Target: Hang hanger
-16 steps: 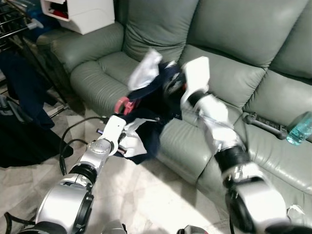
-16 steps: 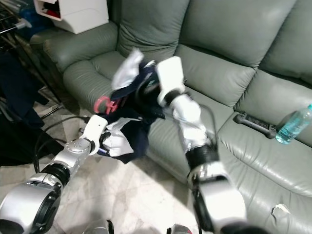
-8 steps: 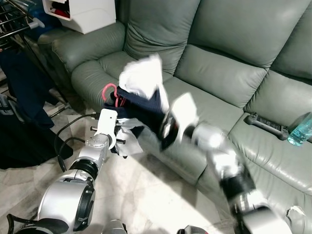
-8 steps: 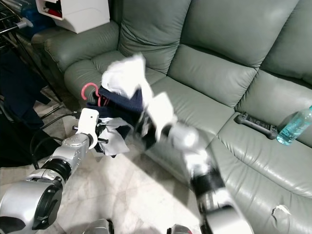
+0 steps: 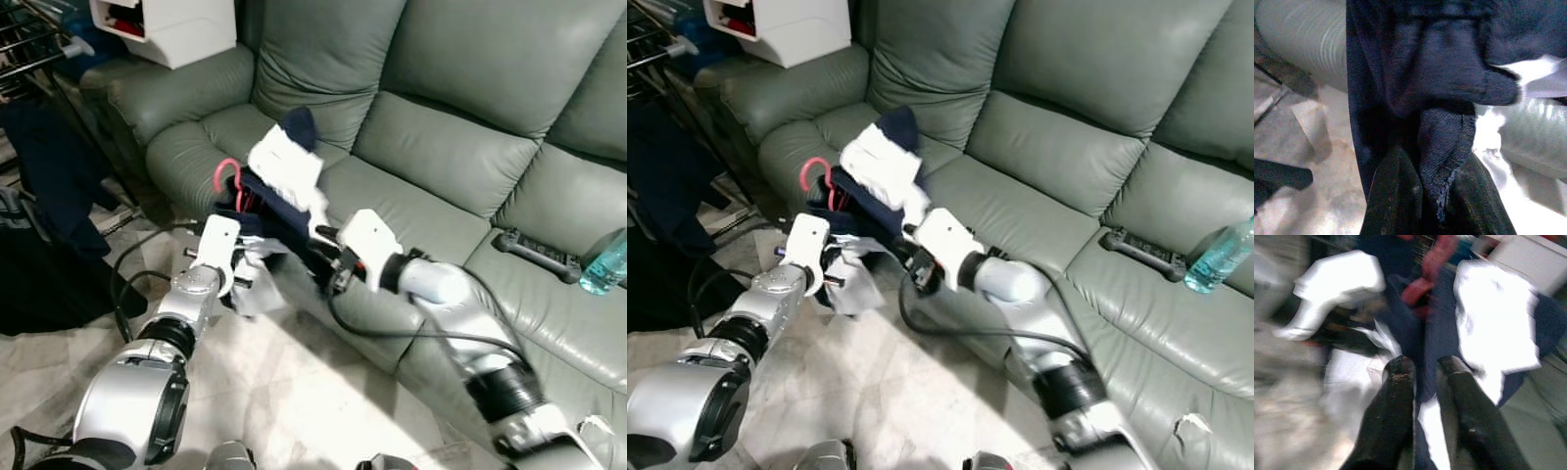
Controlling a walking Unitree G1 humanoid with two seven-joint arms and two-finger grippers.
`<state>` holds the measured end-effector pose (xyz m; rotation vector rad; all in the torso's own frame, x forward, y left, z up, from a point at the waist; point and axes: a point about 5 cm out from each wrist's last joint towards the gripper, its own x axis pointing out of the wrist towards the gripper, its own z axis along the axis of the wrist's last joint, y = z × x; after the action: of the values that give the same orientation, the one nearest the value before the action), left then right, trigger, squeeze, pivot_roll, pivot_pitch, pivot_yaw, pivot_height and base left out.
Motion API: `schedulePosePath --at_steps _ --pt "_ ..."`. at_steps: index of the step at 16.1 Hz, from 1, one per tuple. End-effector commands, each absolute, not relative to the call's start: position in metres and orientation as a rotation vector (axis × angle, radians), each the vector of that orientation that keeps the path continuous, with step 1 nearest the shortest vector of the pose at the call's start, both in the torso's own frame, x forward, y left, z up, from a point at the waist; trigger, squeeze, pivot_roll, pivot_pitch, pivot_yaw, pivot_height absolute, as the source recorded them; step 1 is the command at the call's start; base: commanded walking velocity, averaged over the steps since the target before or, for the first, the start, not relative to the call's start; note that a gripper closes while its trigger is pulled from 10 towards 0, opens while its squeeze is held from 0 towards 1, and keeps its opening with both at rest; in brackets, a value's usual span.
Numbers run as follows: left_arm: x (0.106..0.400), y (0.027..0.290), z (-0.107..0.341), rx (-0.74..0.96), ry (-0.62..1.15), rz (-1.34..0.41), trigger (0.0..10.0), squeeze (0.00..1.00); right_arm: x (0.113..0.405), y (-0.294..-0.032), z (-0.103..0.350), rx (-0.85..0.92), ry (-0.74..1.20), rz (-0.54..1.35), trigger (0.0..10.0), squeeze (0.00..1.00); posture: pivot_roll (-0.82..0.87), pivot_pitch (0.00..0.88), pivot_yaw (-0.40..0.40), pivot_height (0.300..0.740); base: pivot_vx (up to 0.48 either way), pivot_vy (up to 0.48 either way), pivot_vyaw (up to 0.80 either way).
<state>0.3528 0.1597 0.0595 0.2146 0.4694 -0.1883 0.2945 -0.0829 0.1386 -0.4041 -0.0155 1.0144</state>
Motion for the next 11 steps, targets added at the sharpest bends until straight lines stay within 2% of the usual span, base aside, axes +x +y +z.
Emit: schedulePosePath --at_steps 1,4,5,6,7,8,9,11 --pt "0.36 0.162 0.072 0.235 0.41 -0.191 0.0 0.0 0.283 -0.075 0.139 -0.363 0.004 1.112 10.0 1.0 -0.11 0.018 0.019 0.74 0.0 0.0 0.0" --pt "0.36 0.163 0.074 0.256 0.393 -0.197 0.0 0.0 0.273 -0.072 0.141 -0.291 0.014 1.184 10.0 1.0 -0.1 0.018 0.021 0.74 0.0 0.0 0.0" --pt "0.362 0.162 0.077 0.299 0.374 -0.22 0.0 0.0 0.276 -0.076 0.147 -0.316 -0.025 1.158 10.0 1.0 -0.1 0.018 0.021 0.74 0.0 0.0 0.0" --pt "0.362 0.162 0.079 0.34 0.358 -0.265 0.0 0.0 0.289 -0.086 0.157 -0.402 -0.09 1.055 10.0 1.0 -0.1 0.018 0.023 0.74 0.0 0.0 0.0" --pt "0.36 0.159 0.081 0.428 0.32 -0.36 0.0 0.0 0.305 -0.104 0.169 -0.496 -0.138 0.931 10.0 1.0 -0.1 0.018 0.023 0.74 0.0 0.0 0.0" --pt "0.359 0.159 0.081 0.461 0.309 -0.402 0.0 0.0 0.31 -0.118 0.172 -0.515 -0.123 0.899 10.0 1.0 -0.11 0.018 0.028 0.74 0.0 0.0 0.0" --pt "0.355 0.161 0.079 0.476 0.311 -0.469 0.0 0.0 0.315 -0.147 0.172 -0.574 -0.066 0.872 10.0 1.0 -0.11 0.022 0.028 0.74 0.0 0.0 0.0" --pt "0.348 0.163 0.078 0.554 0.283 -0.569 0.0 0.0 0.316 -0.177 0.169 -0.667 0.01 0.873 10.0 1.0 -0.1 0.026 0.028 0.74 0.0 0.0 0.0"
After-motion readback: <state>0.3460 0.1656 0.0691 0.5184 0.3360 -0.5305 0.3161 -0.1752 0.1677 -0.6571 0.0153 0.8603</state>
